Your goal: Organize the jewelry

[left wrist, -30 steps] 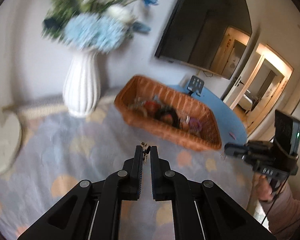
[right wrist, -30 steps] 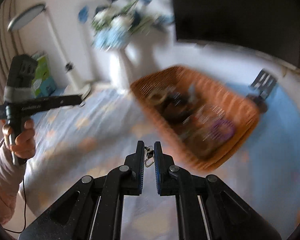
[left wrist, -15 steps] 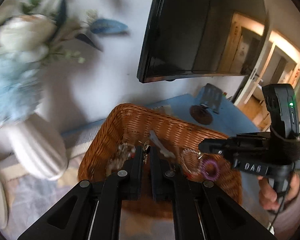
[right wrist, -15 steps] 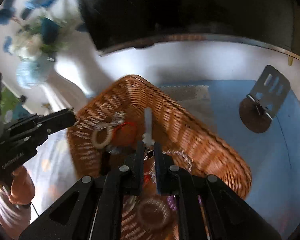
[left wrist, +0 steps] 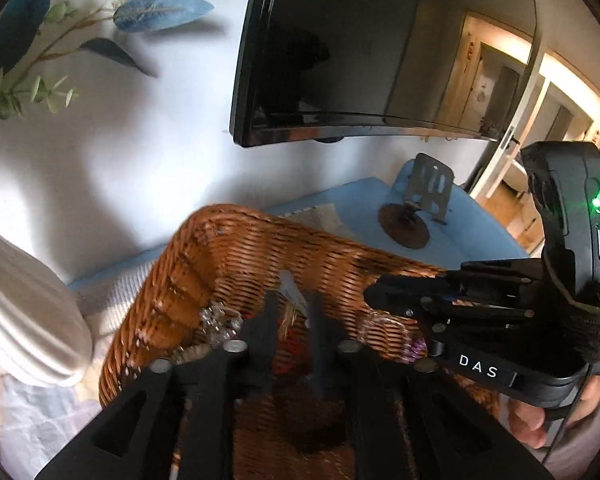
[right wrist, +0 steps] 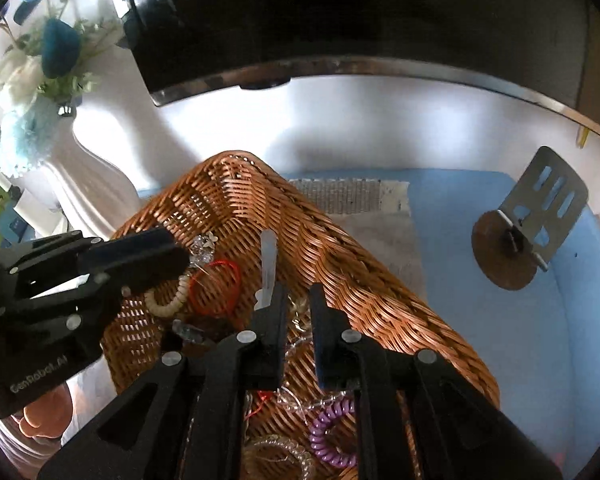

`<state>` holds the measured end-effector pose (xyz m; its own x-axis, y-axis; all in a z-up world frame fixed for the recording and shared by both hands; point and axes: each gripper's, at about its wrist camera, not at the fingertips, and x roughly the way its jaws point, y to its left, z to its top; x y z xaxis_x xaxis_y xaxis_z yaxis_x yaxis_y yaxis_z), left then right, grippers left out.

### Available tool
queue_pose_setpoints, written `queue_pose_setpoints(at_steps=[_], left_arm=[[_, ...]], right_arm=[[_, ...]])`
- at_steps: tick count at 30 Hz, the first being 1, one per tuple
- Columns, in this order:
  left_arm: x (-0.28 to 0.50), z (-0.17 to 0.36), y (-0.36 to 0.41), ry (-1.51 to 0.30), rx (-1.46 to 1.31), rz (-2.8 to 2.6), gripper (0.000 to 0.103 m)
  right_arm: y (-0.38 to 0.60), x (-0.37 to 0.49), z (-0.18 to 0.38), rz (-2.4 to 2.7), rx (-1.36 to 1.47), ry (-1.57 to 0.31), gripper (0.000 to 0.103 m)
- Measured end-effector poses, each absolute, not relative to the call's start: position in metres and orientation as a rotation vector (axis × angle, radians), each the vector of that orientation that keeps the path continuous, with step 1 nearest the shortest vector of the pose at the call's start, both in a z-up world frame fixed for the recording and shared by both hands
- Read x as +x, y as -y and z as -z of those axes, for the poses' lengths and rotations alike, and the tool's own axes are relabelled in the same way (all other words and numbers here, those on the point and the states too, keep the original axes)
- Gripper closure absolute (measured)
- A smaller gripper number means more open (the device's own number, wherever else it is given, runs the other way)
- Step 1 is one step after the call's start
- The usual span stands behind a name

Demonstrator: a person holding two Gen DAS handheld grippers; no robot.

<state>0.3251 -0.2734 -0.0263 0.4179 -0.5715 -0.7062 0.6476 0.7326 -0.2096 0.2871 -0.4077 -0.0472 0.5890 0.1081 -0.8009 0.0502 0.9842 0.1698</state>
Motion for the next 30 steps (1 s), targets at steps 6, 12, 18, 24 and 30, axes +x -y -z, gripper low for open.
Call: queue_pose_setpoints(at_steps=[6,12,18,24,30], left_arm=[[0.307,-0.002,0.245,-0.813,0.025,0.77,0.065],[0.251,-0.045,0.189,-0.737,-0.018,0.795,0.061],[0.182,-0.07,0.127,-0.662,-0.065,0.695,0.059],[0.108,-0.067,0.112,-0.613,0.054,0.568,0.059],[0.053,-0.053,0.117,-0.557,0.13,0.561,0.055]], right_arm=[[0.406,0.254,0.021,-0.012,0.202,-0.906,0.076],[0.377,0.188,-0.019,-0.036,0.231,-0.847,0.071],[0.334,0.107,-0.051,0.049,0.163,-0.744,0.067],[0.296,0.041,-0.056,0.153,0.106,-0.694,0.058],[0.288,0.012,-0.047,0.208,0.12,-0.724,0.057]])
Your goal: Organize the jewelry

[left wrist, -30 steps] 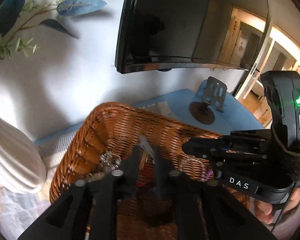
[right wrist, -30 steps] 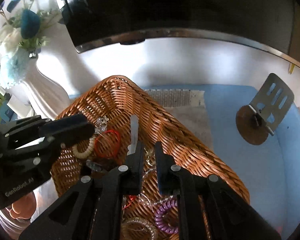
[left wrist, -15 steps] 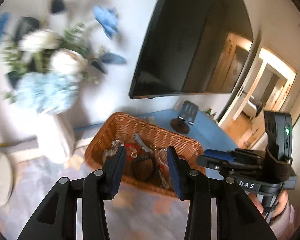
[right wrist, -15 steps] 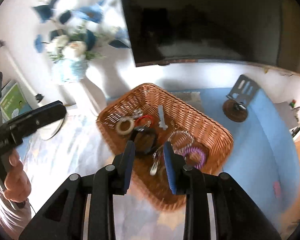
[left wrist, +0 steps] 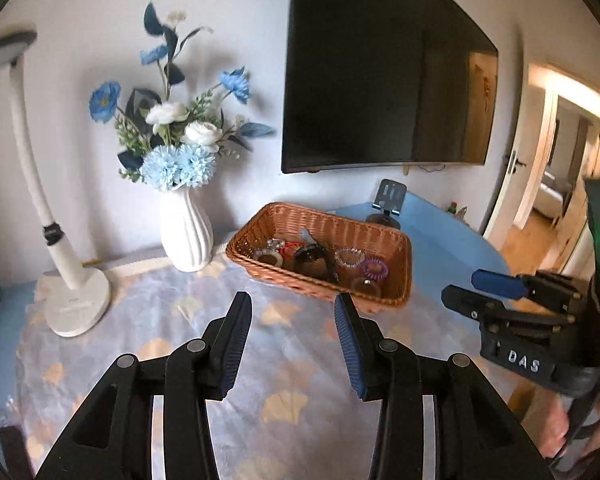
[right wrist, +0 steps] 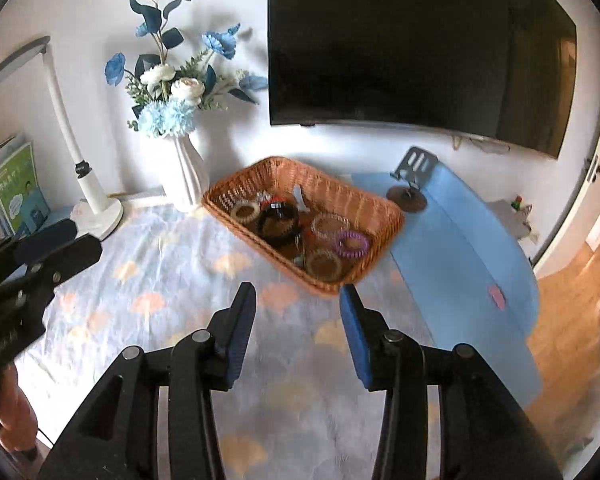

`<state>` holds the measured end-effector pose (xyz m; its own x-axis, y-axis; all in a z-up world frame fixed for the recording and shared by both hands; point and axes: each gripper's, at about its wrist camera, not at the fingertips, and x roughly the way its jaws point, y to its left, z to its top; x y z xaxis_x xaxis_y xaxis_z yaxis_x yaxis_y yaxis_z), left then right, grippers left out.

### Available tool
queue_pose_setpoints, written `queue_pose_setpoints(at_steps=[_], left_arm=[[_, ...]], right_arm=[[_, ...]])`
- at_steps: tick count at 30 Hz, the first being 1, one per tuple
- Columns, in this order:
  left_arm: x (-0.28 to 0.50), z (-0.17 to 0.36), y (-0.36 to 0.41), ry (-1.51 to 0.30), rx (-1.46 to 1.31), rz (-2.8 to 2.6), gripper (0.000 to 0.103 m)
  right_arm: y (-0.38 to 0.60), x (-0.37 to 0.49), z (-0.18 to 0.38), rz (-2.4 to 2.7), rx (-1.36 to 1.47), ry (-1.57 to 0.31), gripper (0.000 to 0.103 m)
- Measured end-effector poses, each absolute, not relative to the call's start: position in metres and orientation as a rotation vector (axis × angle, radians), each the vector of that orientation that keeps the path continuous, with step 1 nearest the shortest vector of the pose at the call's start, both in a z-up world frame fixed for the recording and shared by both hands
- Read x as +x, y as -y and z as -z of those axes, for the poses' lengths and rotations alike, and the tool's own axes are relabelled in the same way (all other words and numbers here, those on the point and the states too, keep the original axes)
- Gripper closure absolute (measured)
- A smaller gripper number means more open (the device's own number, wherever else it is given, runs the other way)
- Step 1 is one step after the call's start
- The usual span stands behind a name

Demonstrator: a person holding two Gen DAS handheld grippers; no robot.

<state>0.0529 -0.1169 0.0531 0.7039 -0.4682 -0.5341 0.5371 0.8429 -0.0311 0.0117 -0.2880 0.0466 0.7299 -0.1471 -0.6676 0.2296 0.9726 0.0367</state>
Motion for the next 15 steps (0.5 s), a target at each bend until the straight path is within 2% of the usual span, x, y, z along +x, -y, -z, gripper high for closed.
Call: queue_pose_setpoints(at_steps=[1,2,3,10,15], left_arm=[[0.049,-0.049,0.119,-0.555,0.14,0.55,0.051],[0.044,-0.047,0.118,-0.553,0.145,0.54,0.041],[0.041,-0.044,0.119,-0.55,0.15,0.532,0.037],[0.027,-0.025,0.129,-0.567,0.231,0.522,0.036],[0.022,-0.025,0.13,-0.537,0.241,0.483,0.036]], right_arm=[[0.288,0.01,-0.044,0.222,0.122,-0.731,0.057],[0.289,0.008,-0.04,0.239,0.125,-0.739,0.057],[0.29,0.006,-0.038,0.249,0.127,-0.743,0.057],[0.301,-0.013,-0.012,0.293,0.201,-0.776,0.057],[0.302,-0.016,-0.014,0.312,0.183,-0.768,0.057]])
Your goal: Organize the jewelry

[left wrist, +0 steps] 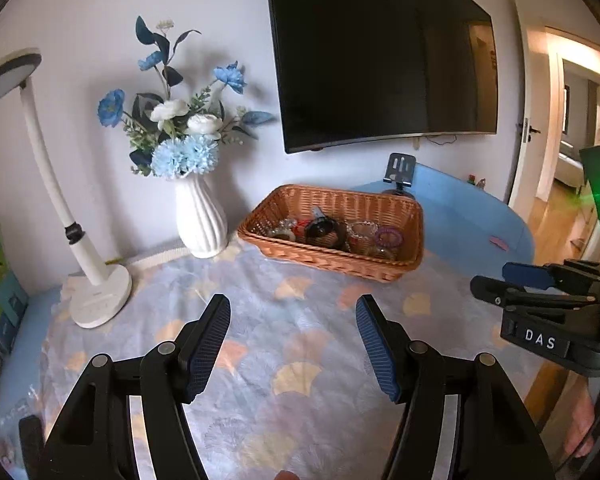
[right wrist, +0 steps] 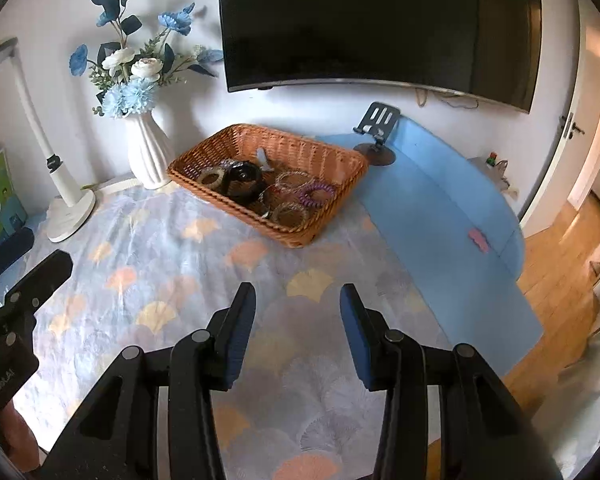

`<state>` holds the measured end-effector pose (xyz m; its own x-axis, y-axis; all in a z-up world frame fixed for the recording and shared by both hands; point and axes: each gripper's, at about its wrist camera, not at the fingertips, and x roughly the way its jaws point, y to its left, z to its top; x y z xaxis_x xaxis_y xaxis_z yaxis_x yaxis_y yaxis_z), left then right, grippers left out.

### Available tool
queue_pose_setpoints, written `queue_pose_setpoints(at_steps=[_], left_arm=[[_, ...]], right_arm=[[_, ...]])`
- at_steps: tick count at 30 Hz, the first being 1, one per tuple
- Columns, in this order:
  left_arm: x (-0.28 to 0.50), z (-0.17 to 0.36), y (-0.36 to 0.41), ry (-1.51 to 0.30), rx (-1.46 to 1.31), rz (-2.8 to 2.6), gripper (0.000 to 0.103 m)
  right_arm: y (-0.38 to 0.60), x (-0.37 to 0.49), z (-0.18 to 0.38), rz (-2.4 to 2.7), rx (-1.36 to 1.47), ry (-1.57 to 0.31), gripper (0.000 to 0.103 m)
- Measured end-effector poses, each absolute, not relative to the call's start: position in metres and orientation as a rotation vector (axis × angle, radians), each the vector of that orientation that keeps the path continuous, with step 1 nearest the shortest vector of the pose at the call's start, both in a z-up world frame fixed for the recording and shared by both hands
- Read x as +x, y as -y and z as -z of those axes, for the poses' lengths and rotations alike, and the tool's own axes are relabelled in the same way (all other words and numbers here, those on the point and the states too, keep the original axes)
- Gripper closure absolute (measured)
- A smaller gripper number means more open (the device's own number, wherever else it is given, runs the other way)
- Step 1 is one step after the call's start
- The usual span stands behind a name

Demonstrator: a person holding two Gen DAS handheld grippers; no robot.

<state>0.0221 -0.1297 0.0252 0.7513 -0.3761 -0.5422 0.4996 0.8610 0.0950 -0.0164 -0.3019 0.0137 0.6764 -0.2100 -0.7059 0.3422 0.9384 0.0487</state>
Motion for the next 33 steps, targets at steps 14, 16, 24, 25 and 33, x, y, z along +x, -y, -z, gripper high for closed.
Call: queue_pose_setpoints(at_steps=[14,16,24,25,33], left_arm=[[0.008,-0.035,0.115,-0.511,0.218,0.446,0.036],[0.004,-0.036,0.114,-0.506,0.218,0.454,0.036],[0.0,-0.039,0.119,-0.5,0.23,0.47,0.036],[0.001,-0.037,0.119,-0.512,0.223,0.47,0.036],[0.009,-0.039,0.1,-0.51,0.158,0.392,0.036]], right_arm=[[0.284,-0.018,-0.025,0.262,0.187,-0.737,0.054],[0.28,-0.019,-0.026,0.255,0.179,-0.732,0.053],[0.279,-0.021,-0.021,0.259,0.201,-0.743,0.04],[0.28,-0.02,-0.018,0.255,0.211,-0.751,0.04],[0.279,-0.02,-0.016,0.268,0.217,-0.749,0.04]])
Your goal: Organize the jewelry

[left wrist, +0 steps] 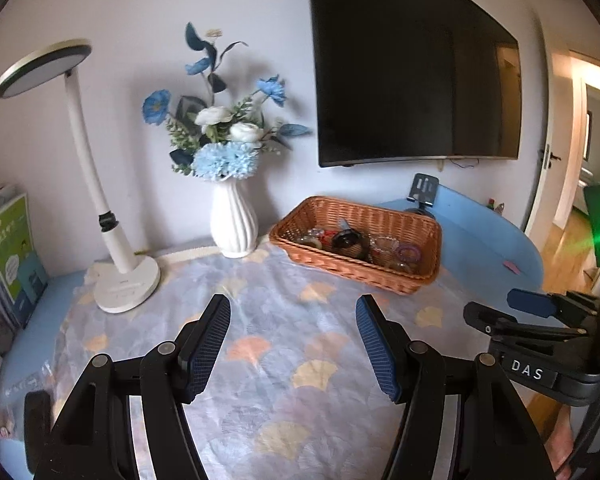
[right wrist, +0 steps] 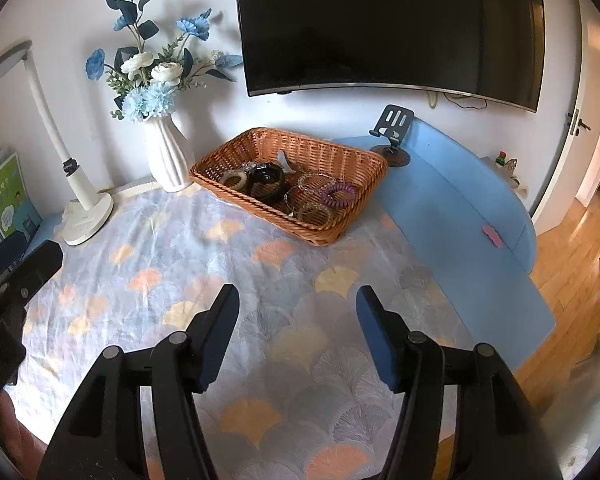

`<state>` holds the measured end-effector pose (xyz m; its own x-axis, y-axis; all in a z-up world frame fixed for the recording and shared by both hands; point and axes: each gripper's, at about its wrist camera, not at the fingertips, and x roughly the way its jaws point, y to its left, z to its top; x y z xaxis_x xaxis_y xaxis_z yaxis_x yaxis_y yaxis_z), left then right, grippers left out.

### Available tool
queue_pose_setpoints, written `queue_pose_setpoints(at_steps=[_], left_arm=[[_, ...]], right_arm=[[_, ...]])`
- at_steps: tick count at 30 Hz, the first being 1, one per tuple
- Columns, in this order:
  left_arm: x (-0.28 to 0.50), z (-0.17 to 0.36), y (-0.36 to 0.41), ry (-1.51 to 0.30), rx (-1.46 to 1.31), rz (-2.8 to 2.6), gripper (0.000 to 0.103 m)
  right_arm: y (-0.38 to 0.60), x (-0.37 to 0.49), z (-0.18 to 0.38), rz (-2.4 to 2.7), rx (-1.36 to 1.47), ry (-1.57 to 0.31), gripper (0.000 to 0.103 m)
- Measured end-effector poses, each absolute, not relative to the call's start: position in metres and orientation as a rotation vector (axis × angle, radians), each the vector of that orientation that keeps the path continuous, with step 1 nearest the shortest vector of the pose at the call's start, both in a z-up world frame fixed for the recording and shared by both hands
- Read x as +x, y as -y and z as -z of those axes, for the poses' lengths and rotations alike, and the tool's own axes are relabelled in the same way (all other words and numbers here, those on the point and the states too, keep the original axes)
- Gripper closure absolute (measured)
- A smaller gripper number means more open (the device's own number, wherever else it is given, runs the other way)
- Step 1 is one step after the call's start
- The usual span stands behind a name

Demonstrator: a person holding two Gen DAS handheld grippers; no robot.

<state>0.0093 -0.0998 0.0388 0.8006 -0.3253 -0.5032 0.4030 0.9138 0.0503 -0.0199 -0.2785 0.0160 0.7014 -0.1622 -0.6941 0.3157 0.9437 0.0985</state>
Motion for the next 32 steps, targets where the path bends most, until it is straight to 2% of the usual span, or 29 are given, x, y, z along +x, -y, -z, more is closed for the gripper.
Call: queue_pose_setpoints(at_steps=[32], left_arm=[[0.01,-0.033,0.094,-0.485,0.168,0.385,0.036]], right_arm=[[0.26,-0.009,-0.006,0.216,0.21,-0.775,0.04]])
